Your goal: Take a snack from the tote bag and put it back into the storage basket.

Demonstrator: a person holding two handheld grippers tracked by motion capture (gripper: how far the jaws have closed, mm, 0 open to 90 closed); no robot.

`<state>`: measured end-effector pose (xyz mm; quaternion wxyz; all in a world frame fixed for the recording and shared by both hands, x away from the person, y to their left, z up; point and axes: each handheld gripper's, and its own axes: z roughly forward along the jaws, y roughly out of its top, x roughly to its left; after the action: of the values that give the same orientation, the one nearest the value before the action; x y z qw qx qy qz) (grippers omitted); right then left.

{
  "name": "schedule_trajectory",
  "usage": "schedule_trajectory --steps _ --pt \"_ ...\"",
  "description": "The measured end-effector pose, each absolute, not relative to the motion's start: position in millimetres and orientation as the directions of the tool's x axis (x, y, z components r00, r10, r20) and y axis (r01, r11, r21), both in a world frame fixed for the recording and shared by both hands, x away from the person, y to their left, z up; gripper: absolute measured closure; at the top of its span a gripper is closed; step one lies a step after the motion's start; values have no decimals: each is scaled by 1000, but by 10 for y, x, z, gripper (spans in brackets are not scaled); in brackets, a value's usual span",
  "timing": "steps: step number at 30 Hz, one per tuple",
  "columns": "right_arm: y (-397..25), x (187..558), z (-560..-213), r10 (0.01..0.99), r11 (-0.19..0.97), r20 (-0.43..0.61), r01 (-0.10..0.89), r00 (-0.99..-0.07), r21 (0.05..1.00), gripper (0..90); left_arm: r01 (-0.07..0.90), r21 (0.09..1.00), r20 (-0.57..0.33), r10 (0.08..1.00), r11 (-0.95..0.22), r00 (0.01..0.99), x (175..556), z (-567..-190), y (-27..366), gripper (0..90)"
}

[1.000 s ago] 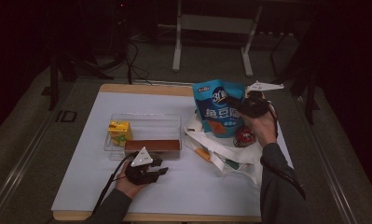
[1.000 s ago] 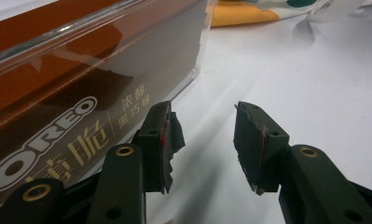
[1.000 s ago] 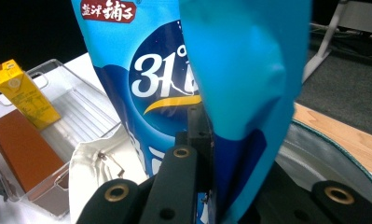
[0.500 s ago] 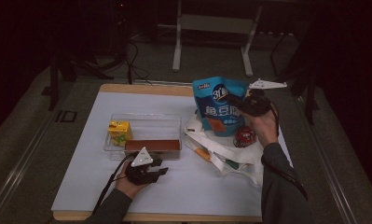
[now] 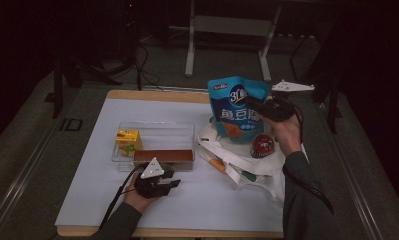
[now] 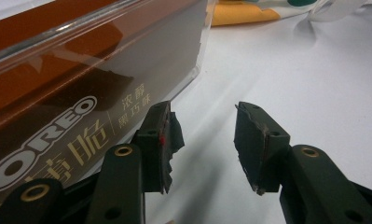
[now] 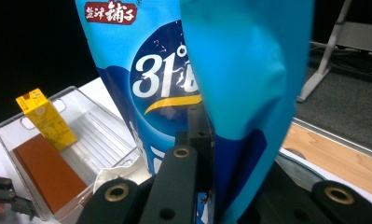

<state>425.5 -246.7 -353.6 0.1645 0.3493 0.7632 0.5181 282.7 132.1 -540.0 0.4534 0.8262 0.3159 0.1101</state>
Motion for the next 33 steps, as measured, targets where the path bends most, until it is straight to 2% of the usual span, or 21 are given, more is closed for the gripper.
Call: schedule_trajectory --steps 33 --pt "-2483 4024 -3370 689 189 167 397 -705 898 900 424 817 -107 620 -391 778 2830 -5401 1321 568"
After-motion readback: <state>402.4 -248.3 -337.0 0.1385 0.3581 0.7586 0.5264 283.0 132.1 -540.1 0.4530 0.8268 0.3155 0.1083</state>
